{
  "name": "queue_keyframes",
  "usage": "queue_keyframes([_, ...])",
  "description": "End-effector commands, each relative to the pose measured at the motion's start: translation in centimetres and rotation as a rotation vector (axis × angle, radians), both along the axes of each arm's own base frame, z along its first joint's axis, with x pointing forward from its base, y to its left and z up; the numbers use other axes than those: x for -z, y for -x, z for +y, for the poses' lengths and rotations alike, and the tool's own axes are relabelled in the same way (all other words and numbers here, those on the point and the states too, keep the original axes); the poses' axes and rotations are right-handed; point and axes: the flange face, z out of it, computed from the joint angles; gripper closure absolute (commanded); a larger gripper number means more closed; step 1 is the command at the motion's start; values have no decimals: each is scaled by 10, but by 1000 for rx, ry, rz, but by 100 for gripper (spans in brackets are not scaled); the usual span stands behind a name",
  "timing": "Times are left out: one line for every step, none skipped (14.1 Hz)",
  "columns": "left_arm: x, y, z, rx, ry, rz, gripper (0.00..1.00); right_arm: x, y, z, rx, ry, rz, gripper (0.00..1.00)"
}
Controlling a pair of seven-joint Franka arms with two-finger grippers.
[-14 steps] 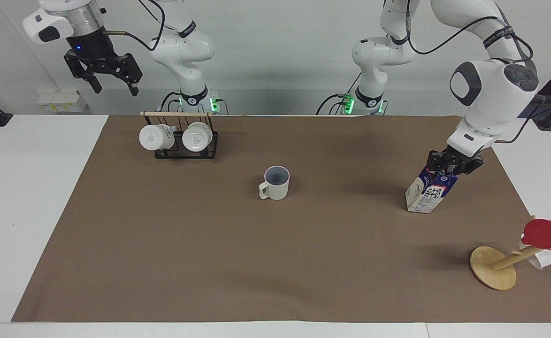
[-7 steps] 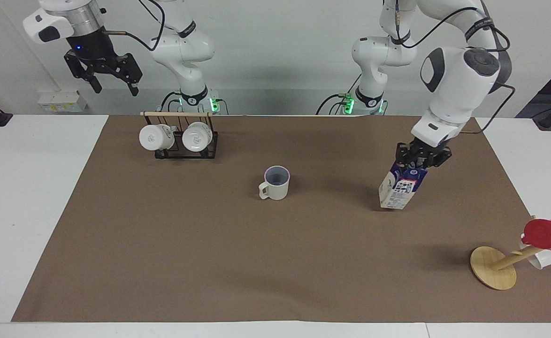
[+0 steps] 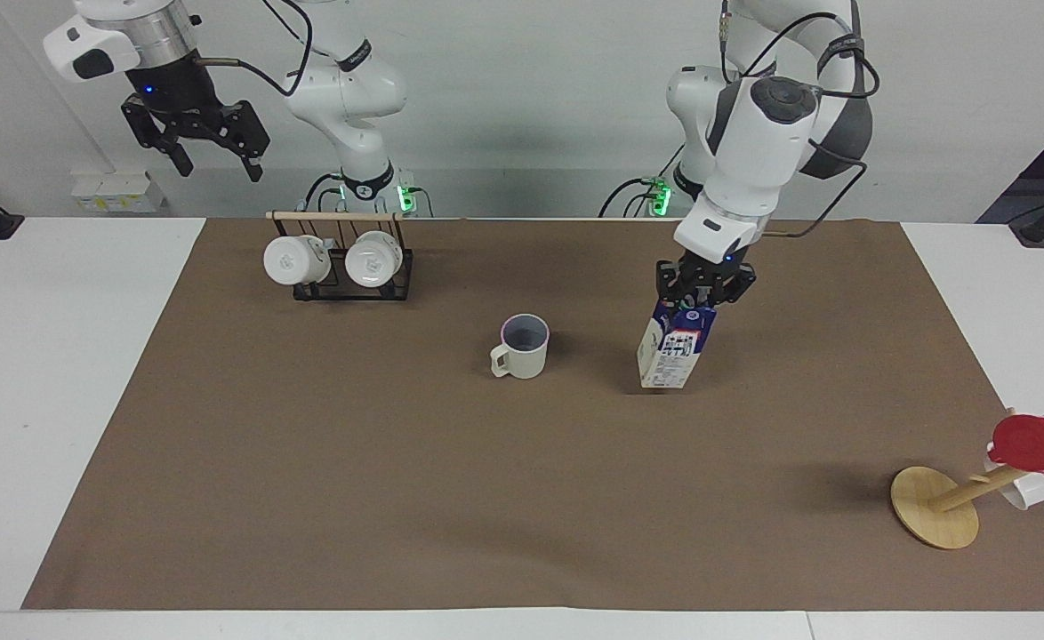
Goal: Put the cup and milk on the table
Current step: 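Carry the carton with the left gripper beside the white mug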
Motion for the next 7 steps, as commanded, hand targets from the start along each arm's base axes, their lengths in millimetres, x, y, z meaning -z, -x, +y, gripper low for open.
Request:
queue_keyframes([21, 6, -41, -41, 19, 5, 76, -1, 9, -4, -24, -9, -5, 0])
queue_keyframes([23, 11, -54, -45, 27, 0, 76, 1, 8, -4, -24, -9, -3, 0])
queue_keyframes([30, 10, -65, -63, 35, -5, 76, 1, 8, -4, -26, -9, -2, 0])
queue_keyframes([30, 12, -79, -77, 48, -16, 75, 1, 8, -4, -26, -9, -2, 0])
queue_keyframes([33, 14, -88, -85, 49, -11, 75, 2, 8, -5, -24, -10, 0, 0])
queue_keyframes([33, 14, -89, -86, 50, -10, 75, 1, 9, -5, -24, -10, -1, 0])
queue_keyframes([36, 17, -91, -79, 43, -1, 75, 2, 9, -5, -24, -10, 2, 0])
